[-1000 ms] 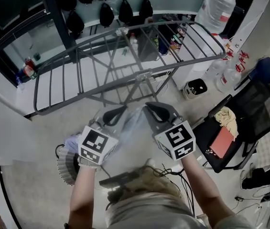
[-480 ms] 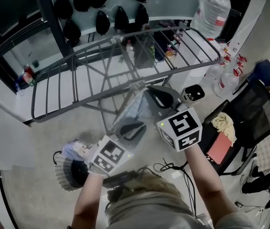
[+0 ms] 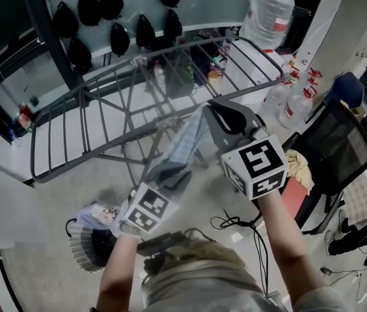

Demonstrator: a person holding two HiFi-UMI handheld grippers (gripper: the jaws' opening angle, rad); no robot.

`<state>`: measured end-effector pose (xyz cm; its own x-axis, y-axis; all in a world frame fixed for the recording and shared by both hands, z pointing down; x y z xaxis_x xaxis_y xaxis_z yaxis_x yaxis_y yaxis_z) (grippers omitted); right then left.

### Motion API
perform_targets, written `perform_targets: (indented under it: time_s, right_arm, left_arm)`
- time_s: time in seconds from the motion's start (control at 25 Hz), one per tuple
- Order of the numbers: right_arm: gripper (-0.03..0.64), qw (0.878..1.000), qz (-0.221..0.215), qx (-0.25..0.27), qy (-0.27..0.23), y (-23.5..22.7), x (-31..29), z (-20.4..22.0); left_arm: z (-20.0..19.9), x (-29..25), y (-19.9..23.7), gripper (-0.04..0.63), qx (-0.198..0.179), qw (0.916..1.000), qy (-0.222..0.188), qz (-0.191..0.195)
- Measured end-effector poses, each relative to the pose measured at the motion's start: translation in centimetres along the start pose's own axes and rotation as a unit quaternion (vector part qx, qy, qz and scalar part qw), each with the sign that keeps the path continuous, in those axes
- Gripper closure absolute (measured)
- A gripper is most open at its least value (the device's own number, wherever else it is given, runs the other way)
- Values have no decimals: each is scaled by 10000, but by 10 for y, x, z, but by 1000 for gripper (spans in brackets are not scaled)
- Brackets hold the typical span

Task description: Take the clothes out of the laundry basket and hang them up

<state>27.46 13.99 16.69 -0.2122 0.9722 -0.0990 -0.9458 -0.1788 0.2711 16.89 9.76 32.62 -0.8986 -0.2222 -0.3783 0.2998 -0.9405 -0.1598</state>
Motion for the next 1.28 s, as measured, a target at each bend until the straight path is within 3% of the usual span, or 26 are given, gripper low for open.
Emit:
perform_targets:
  time_s: [0.4,0.8,1.08,1.16,1.28]
  right_arm:
    - [597,9979,613,73,168,-46,31,6]
    - [597,9968,705,153,337,-59,46,21]
    - [597,9977,537,-5,420,-57,50,36]
    - [597,9979,505,-80,393,-59,53,40]
    - [597,9981,461,-143,373,-64,57,46]
  left_arm:
    - [-27,-39,-5,535,-198,9992,-272,221]
    - [-105,-41,21,464,-528,9912,-1215,-58]
    - [-137,-71,22,437,-1160,9881,-988,219]
    - [-138,-82,18,468,-1242,9879,-874,320]
    - [-136,-92,16,583,-1258,9885,-771,325]
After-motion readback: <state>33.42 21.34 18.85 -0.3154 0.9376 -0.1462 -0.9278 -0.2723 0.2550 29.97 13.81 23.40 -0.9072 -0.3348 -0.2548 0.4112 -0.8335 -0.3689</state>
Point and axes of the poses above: the fingertips, and each gripper's own axes: x backward along the fingers, y to its left, z out of its underside, the point moved 6 cm from there along x, backward along the fingers, and after that the axes turned 2 degrees about -z, right-handed, at the moved point
